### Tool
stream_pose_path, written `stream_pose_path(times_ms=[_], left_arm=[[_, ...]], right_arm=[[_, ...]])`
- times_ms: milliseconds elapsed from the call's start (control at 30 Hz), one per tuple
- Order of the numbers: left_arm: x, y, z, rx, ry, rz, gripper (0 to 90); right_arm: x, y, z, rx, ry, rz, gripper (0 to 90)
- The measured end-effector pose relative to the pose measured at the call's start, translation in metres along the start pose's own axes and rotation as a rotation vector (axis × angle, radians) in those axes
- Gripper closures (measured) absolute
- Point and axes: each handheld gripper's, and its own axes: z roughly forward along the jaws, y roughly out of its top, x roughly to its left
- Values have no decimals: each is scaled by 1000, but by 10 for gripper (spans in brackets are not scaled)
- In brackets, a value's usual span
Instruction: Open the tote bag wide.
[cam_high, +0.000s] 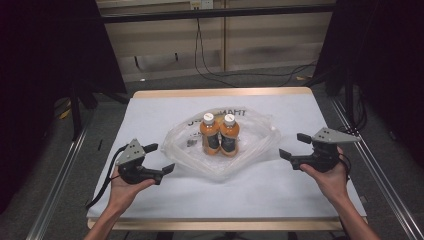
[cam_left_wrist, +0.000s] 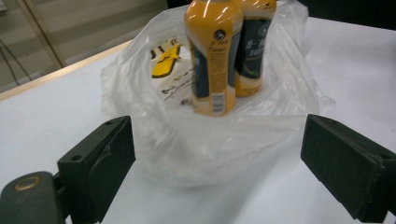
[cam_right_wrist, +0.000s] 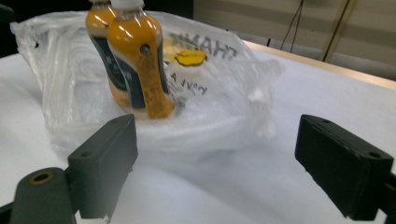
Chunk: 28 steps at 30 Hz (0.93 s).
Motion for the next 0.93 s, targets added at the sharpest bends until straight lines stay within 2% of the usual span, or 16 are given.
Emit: stream_pose_path(times_ms=[133,267,333,400,467,533,567,600,633,667,700,733,833,867,933], left_arm=[[2,-11,-10,15,39,-21,90],[1,-21,-20,40,76,-22,99],[0,-25,-26,45,94,-45,91],[-3,-30,-34,58,132,-46,90],[-7,-34,-41,65,146,-25,91],[-11,-39,-46,42,133,-81,91],[-13,-43,-49,35,140,-106,90],[-16,-46,-51,37,149,-110,86],[-19,-50,-52,46,155,-105,84],[-21,-52,-53,50,152,-113,84],[-25,-56,-54,53,158,-139,83],[-27,-58,-54,45,151,-147,65],[-32,-62,-56,51,129,-151,67],[-34,-61,-58,40,141,-120,66],[-33,-61,-57,15,126,-126,64]], right_arm=[[0,-14,-13,19,-21,15,128],[0,-26,-26,26,-47,35,131],[-1,-31,-33,25,-65,42,127],[-1,-36,-40,11,-73,65,125],[-1,-41,-47,3,-83,80,124],[-1,-45,-52,16,-85,77,125],[-2,-46,-54,18,-96,75,124],[-1,-49,-58,11,-99,91,124],[-1,-51,-60,12,-101,87,124],[0,-54,-63,7,-108,101,124],[1,-56,-65,7,-116,97,124],[2,-60,-68,-15,-126,123,124],[5,-68,-72,-26,-134,135,120],[5,-69,-74,-18,-136,124,115],[6,-69,-79,-44,-149,136,111]])
